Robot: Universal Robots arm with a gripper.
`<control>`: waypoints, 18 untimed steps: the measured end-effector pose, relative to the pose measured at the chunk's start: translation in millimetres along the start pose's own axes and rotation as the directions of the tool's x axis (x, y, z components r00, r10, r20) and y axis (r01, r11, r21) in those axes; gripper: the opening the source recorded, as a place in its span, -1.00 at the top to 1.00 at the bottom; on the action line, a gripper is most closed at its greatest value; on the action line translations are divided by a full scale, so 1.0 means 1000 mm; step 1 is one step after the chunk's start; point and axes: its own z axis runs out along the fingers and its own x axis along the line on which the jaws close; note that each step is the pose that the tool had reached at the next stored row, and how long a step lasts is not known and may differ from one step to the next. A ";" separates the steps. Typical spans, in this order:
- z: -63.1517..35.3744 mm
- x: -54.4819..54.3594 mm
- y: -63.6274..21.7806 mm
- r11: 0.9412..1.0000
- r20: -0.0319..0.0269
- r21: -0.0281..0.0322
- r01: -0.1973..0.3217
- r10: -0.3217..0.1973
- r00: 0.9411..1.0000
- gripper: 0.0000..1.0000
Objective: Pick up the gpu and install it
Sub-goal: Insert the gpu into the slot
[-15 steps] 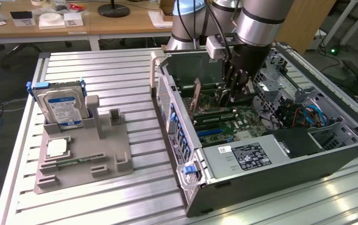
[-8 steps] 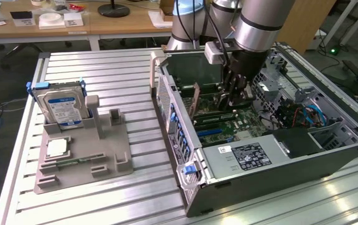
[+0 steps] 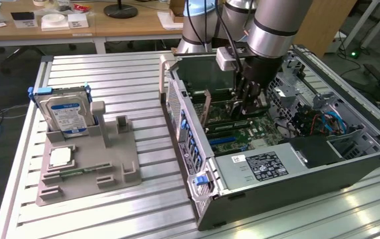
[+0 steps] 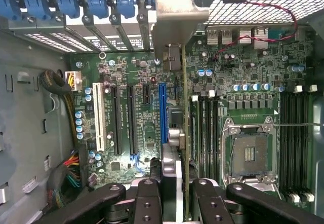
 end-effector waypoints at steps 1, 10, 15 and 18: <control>0.0001 0.000 0.0006 1.000 0.000 0.000 0.000 0.000 1.000 0.44; 0.0109 0.002 0.0039 1.000 0.000 -0.003 0.022 -0.022 1.000 0.44; 0.0174 0.004 0.0040 1.000 0.001 -0.004 0.023 -0.023 1.000 0.44; 0.0210 0.004 0.0058 1.000 0.000 -0.004 0.023 -0.023 1.000 0.44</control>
